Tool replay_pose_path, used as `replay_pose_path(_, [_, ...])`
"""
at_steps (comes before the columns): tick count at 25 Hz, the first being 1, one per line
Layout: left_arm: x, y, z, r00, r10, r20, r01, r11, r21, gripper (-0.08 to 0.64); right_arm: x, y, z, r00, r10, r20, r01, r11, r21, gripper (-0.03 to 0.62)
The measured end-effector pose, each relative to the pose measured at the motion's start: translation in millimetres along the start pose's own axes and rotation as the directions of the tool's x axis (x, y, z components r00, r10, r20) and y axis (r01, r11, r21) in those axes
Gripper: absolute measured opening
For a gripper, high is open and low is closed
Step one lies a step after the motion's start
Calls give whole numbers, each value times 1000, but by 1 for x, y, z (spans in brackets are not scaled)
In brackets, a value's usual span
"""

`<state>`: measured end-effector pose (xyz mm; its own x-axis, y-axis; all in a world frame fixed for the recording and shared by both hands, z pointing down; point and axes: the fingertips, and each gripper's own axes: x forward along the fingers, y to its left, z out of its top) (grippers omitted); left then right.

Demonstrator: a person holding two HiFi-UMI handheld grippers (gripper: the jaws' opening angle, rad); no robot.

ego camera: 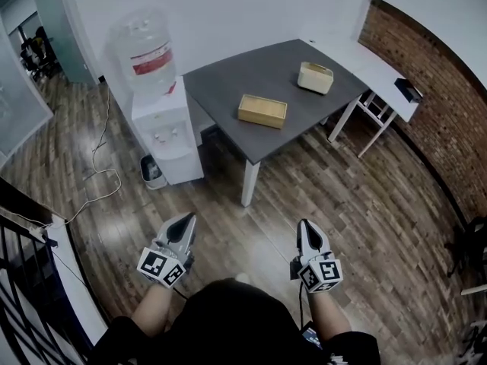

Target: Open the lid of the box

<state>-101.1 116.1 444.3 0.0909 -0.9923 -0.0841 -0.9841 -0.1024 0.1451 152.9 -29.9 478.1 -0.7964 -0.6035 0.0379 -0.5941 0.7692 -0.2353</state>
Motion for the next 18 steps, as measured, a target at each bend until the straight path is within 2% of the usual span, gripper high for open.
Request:
replay_pose_path(3, [19,3,1,1000,18,6,-18,1000,1,0,8,-17,5,1000,-1,2,1,1000,-1,2])
replay_pose_path(8, [41,9,-2,1000,21,-3,-21,999,-47,0,12,-38,-2,999,-35,-14,36,999,26,2])
replay_pose_path(13, [73,20,-10,1000,-16,-16,15,998,-61,0,23,-55,-5,997,-73,-32,74,997,31,2])
replay_pose_path(18, [123,38,-20,998,-68,-18,67,996,-62,0,48,-72,7,995,-103,-18,103,995,-11,2])
